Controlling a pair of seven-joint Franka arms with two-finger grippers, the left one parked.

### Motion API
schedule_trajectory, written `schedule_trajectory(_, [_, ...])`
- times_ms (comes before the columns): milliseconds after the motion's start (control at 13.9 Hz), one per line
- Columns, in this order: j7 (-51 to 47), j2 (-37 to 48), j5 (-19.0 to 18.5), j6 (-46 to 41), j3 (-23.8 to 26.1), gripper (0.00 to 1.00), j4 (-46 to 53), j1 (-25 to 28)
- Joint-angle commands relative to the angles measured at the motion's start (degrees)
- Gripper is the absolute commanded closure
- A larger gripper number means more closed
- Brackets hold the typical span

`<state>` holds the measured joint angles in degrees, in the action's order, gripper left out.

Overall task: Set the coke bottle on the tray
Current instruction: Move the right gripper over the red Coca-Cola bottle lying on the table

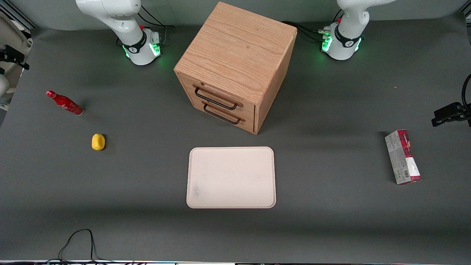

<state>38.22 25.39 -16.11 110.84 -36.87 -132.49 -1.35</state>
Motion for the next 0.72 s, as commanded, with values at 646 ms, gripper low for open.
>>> schedule_trajectory(646, [-3.59, -10.45, -0.24, 19.48, -3.2, 0.0, -10.05, 0.91])
